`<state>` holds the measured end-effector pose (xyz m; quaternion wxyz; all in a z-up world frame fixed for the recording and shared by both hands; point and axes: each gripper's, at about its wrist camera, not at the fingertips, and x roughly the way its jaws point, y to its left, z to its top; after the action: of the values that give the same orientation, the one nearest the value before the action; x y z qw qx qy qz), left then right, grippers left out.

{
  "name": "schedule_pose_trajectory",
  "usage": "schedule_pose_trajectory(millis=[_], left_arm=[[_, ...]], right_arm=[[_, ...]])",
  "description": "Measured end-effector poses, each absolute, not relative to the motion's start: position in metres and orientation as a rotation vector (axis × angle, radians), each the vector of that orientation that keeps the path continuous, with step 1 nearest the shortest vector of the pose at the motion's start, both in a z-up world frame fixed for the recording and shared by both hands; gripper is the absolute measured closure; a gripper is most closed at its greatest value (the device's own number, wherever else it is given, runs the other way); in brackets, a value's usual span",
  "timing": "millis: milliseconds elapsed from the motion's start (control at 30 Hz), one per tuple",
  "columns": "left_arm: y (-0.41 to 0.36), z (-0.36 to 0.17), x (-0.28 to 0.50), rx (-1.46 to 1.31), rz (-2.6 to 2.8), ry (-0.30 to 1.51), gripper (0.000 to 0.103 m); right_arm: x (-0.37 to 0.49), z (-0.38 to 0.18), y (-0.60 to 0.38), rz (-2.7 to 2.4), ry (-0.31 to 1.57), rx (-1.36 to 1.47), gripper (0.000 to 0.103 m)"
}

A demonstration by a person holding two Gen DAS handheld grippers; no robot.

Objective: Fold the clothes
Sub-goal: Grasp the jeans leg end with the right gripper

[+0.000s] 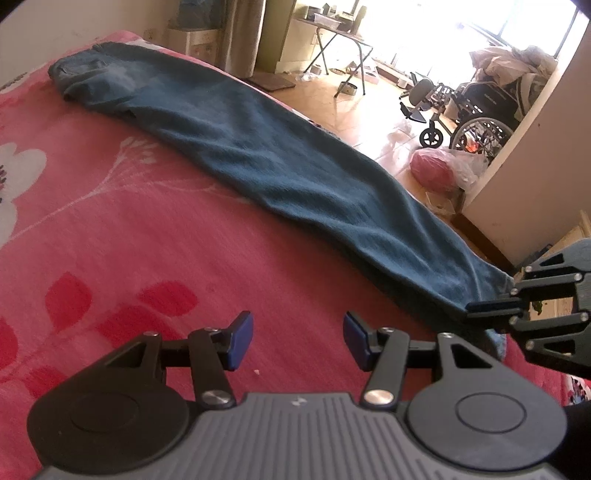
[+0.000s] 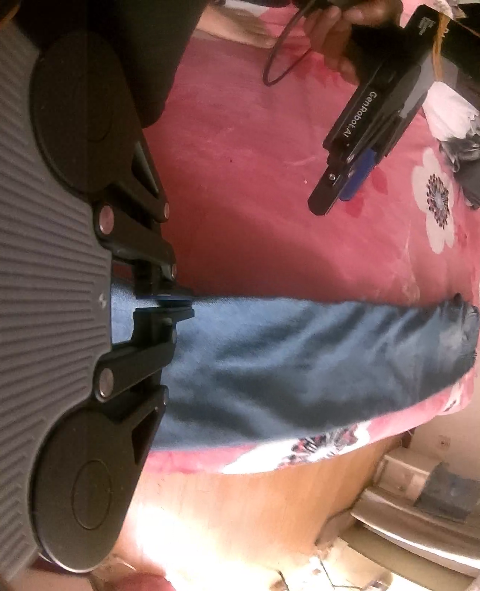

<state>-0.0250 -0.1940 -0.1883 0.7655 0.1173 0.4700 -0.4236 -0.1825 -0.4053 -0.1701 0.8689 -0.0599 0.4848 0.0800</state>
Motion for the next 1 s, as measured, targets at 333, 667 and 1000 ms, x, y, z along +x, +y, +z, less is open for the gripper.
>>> schedule_pose_trajectory(millis=[333,667,1000], left_arm=[[-0.199,-0.19,-0.03,0.274,-0.939,1.03,0.048],[-0.202,-0.189,-0.036,0.297,-0.946,1.019,0.048],[-0.208,-0.191,-0.036,0.3,-0.938,1.02,0.048]], right_arm=[[-0.184,-0.173,-0.434,0.144,1.045,0.088,0.072],[-0.166,-0.179,-0.492,-0.109,0.97,0.081,0.07],[-0.163,-0.178,-0.501,-0.116,0.919,0.11,0.103]])
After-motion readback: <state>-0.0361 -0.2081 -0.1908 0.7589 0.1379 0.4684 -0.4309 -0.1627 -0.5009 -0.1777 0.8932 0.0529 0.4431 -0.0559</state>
